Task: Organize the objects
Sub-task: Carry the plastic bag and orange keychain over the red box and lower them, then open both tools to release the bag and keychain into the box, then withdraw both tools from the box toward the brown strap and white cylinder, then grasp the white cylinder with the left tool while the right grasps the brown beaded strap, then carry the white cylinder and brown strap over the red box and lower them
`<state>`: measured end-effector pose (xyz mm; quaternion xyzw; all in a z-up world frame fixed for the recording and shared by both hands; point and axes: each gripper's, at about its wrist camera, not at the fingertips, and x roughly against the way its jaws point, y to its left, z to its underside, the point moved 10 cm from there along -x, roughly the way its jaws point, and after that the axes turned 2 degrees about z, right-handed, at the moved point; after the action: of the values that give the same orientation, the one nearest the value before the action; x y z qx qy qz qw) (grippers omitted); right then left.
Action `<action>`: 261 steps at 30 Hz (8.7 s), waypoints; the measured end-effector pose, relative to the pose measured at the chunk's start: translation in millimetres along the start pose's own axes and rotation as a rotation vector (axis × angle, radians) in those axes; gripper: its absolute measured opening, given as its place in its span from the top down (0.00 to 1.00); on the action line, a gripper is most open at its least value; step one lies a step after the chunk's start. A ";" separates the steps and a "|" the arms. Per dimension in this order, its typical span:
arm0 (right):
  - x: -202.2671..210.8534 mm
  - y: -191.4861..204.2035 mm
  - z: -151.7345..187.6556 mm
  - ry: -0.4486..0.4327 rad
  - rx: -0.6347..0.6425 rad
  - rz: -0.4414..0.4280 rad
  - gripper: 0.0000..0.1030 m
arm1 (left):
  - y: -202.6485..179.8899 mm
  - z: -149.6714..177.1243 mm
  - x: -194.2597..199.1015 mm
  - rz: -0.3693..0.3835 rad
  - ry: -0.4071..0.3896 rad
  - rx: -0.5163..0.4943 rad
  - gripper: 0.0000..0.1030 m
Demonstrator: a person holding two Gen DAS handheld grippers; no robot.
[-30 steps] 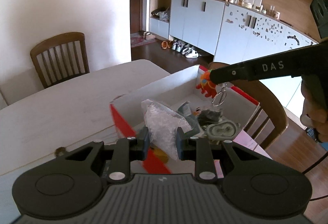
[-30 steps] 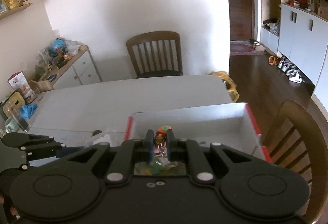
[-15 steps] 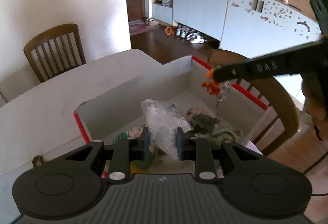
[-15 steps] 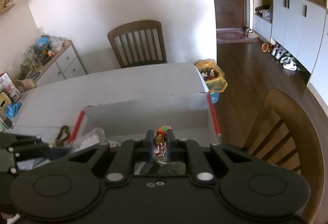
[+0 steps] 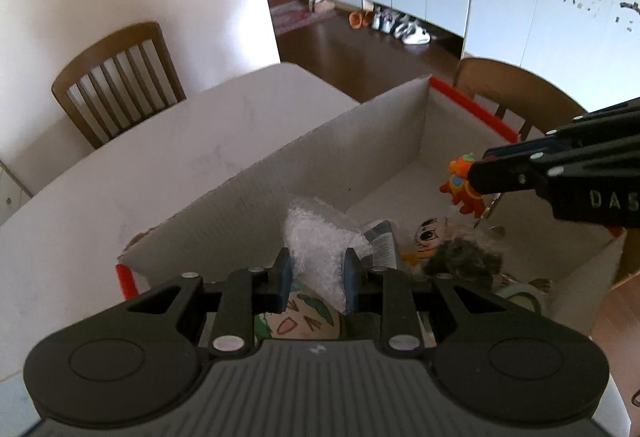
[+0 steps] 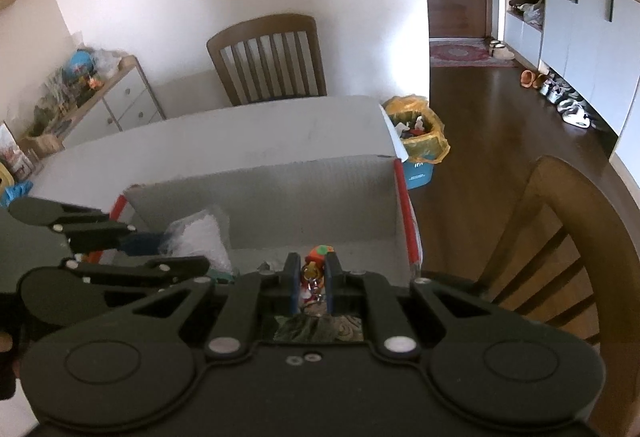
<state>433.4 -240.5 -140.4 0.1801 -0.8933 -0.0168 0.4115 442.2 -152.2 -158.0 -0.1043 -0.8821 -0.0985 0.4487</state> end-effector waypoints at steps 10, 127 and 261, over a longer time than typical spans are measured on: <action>-33.2 5.2 8.6 0.065 0.066 0.019 0.90 | 5.7 3.9 -27.5 0.013 0.079 0.027 0.75; -77.7 311.9 8.4 0.098 0.147 -0.068 0.01 | 247.7 201.7 75.4 0.018 -0.141 0.198 0.18; -0.9 16.4 37.1 0.153 -0.010 0.077 0.86 | 11.8 61.0 47.5 -0.030 -0.001 0.119 0.80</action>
<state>401.4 -229.2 -162.6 0.1441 -0.8654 0.0083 0.4799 371.0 -120.0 -153.8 -0.0643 -0.8880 -0.0527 0.4523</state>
